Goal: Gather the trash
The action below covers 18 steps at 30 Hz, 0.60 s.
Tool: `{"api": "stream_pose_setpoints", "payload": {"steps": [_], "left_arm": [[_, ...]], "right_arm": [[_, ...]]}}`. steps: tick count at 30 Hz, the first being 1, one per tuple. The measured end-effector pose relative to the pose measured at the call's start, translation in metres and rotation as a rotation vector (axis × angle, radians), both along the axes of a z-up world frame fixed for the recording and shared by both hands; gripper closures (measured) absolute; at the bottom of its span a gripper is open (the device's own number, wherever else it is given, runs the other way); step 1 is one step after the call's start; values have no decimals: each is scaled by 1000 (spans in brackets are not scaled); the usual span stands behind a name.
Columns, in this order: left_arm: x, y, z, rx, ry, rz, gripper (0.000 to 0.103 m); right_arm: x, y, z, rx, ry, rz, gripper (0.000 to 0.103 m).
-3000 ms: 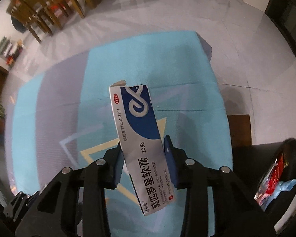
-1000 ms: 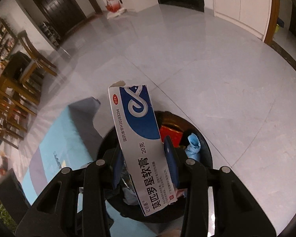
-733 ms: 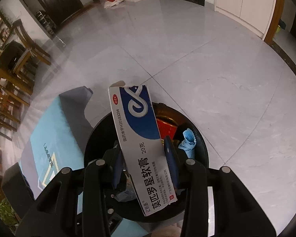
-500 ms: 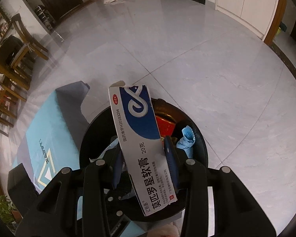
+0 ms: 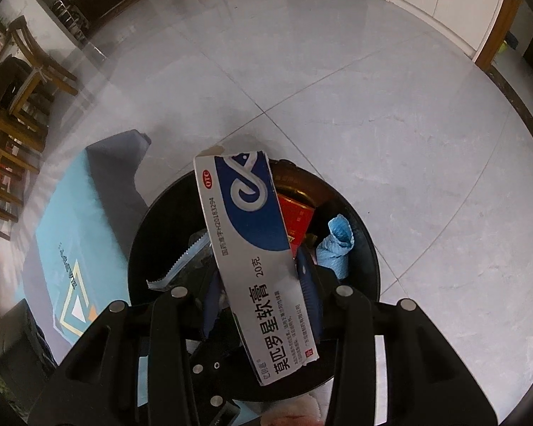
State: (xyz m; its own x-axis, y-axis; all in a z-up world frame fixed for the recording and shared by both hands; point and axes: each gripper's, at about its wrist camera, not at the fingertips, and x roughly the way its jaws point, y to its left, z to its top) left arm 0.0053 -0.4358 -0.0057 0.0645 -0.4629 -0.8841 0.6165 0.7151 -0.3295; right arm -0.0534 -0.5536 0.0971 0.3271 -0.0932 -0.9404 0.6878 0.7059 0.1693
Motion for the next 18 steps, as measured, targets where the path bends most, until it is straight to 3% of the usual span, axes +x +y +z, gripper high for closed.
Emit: {"api": "stream_pose_setpoints", "payload": {"steps": [5, 9, 11, 12, 14, 18], "left_arm": [[2, 0, 3, -11, -2, 6, 36], [2, 4, 15, -37, -27, 18, 10], [1, 6, 24, -41, -48, 13, 5], [1, 7, 31, -36, -70, 6, 3], [-1, 10, 41, -34, -110, 2, 3], [-7, 18, 66, -14, -184, -6, 3]], "right_arm": [[0, 1, 1, -14, 8, 2, 42], [-6, -1, 9, -21, -24, -10, 26], [-13, -2, 18, -39, -53, -30, 18], [-14, -1, 21, -52, -63, -35, 11], [-20, 1, 32, -97, -95, -40, 5], [-33, 7, 50, -140, -143, -38, 3]]}}
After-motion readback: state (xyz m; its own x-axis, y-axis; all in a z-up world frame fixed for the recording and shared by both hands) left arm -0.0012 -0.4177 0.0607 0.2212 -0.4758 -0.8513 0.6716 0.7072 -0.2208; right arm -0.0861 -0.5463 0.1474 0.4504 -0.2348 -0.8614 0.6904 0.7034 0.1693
